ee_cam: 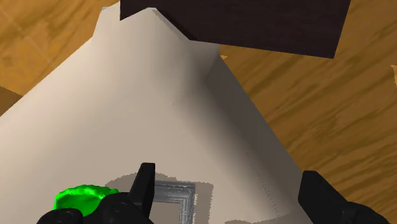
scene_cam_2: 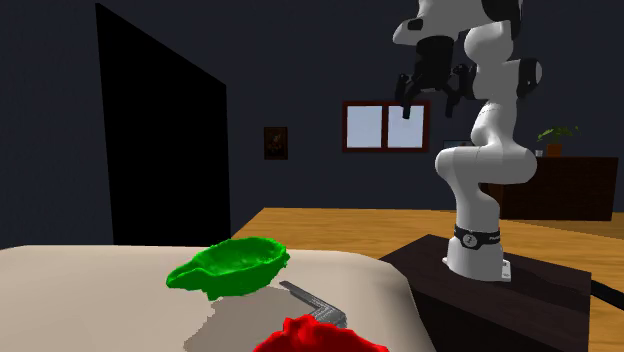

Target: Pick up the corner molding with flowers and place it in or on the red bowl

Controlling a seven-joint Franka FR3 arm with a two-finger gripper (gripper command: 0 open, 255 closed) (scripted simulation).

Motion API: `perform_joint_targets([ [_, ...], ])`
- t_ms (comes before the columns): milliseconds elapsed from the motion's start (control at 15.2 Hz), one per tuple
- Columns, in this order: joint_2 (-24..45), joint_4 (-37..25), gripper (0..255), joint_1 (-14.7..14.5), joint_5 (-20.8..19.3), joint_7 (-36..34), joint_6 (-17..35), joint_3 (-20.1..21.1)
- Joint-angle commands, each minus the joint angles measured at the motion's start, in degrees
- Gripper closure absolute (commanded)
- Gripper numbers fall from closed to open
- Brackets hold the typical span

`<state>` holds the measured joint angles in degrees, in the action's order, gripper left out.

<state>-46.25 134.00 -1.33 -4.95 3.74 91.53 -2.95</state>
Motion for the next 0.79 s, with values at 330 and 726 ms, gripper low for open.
perform_joint_targets([
  [330, 8.3, 0.9, 0, -0.4, 1.2, 2.2, 8.6, -3.3],
  [726, 20.1, -0.6, 0, -1.4, 4.0, 5.7, 17.8, -7.1],
])
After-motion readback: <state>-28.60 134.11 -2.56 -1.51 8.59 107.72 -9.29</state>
